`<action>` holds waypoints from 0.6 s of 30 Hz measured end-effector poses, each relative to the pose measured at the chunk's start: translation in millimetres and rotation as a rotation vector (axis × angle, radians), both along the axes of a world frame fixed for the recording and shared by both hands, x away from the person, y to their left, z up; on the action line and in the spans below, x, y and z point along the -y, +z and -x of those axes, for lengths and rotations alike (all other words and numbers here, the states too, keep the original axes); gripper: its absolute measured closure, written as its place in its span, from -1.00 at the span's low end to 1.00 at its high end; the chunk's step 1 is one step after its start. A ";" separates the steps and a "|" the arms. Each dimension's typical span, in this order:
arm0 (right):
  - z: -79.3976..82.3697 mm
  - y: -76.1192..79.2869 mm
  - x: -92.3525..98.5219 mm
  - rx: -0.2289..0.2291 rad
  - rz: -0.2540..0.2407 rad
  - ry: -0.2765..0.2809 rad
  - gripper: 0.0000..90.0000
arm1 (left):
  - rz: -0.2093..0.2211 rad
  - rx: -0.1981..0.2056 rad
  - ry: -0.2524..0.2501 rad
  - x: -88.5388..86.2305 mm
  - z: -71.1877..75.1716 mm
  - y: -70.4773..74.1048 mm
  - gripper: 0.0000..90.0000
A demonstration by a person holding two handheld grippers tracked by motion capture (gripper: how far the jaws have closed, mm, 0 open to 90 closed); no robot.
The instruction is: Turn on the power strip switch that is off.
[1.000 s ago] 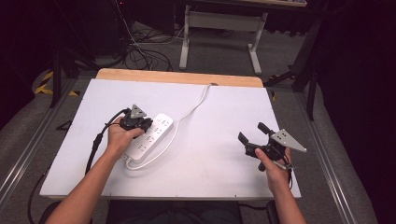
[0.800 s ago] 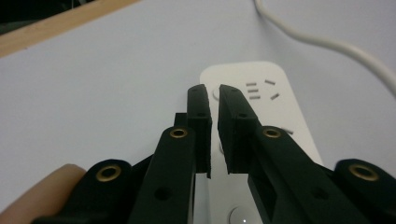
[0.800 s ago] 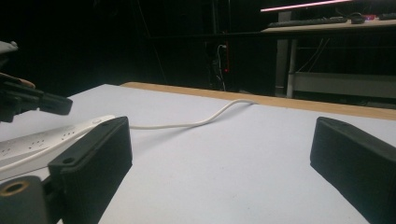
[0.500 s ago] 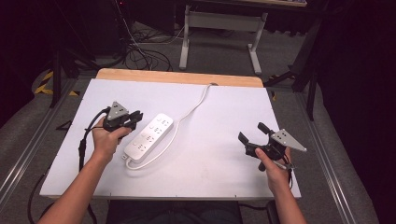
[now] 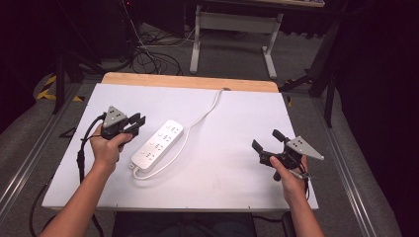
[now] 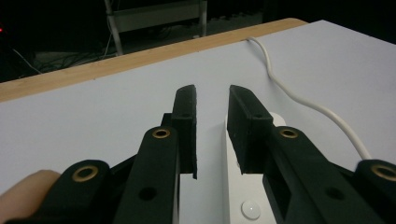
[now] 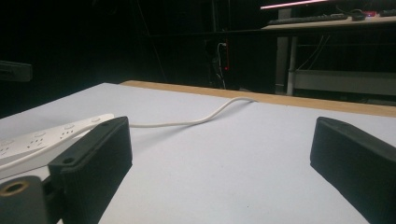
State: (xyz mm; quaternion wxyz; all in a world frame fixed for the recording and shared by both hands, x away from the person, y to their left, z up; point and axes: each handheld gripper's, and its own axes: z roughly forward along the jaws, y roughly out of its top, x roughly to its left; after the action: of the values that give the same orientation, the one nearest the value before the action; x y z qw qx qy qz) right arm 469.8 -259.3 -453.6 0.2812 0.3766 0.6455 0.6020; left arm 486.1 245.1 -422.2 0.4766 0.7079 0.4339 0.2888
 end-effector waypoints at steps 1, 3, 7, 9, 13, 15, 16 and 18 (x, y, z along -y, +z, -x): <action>0.0 0.0 -0.1 -0.001 -0.001 0.000 -0.87 | 0.010 -0.005 0.003 -1.2 1.0 0.2 0.61; -0.2 -0.1 0.1 0.000 0.003 0.000 -0.87 | 0.023 -0.009 0.010 -4.3 2.1 0.6 0.61; -0.2 -0.1 -0.3 0.000 0.004 0.000 -0.87 | 0.034 -0.004 0.025 -7.8 2.2 0.8 0.59; -0.3 -0.2 -0.2 0.000 0.004 0.000 -0.87 | 0.036 -0.001 0.029 -8.0 2.2 0.4 0.56; -0.9 -0.4 -0.3 -0.002 0.005 0.000 -0.87 | 0.040 -0.002 0.035 -10.9 1.3 -0.9 0.47; -1.1 -0.6 -0.8 -0.001 0.008 0.002 -0.87 | 0.058 0.002 0.045 -12.7 1.0 -1.3 0.44; -1.1 -0.5 -1.1 -0.001 0.005 0.002 -0.86 | 0.061 0.004 0.050 -13.6 1.2 -1.1 0.43; -1.2 -0.5 -1.1 -0.001 0.005 0.003 -0.86 | 0.068 0.007 0.059 -14.0 1.4 -1.0 0.38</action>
State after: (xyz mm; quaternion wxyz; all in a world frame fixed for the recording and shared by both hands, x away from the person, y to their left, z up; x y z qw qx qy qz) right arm 471.0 -258.2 -454.1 0.2811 0.3753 0.6474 0.6008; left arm 484.6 259.1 -423.3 0.4931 0.6772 0.4627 0.2902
